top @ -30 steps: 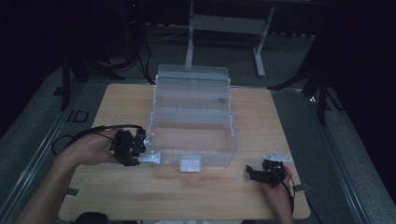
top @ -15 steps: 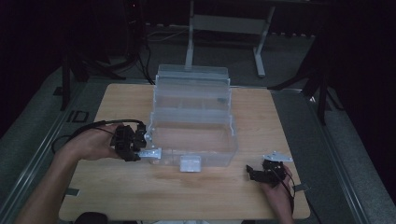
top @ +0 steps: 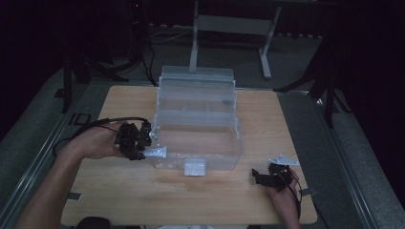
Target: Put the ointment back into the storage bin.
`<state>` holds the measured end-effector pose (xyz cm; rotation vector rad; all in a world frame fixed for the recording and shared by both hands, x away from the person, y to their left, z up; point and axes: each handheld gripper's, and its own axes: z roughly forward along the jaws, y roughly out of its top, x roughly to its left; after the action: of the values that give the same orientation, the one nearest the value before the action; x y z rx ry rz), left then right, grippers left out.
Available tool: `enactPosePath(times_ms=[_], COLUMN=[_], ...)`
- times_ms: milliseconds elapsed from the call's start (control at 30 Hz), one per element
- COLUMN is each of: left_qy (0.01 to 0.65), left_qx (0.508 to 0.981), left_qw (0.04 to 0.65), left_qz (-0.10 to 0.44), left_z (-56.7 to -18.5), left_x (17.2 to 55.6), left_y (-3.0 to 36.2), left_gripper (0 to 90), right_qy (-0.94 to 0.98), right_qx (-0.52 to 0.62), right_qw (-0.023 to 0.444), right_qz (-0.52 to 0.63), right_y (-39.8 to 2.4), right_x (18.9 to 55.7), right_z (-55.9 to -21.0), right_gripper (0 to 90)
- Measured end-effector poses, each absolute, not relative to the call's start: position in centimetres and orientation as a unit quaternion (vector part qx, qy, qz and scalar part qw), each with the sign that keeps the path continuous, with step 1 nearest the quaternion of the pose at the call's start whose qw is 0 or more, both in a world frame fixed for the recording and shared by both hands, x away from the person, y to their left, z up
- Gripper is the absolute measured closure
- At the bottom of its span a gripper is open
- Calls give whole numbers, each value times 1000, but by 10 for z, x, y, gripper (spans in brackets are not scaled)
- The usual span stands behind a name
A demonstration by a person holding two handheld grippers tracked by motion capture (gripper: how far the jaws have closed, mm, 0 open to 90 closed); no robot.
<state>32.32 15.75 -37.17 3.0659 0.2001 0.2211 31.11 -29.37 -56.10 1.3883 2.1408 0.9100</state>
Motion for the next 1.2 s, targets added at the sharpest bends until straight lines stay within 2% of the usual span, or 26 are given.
enactPosePath(times_ms=[1200], left_qy=[60], left_qx=[995], left_qw=[32], left_qz=[72], left_z=[-364], left_x=[343], left_y=[144], left_gripper=[707], right_qy=[772], right_qx=[500], right_qw=[215], right_qz=[328], right_y=[-294], right_x=[311], right_z=[-561], right_gripper=[130])
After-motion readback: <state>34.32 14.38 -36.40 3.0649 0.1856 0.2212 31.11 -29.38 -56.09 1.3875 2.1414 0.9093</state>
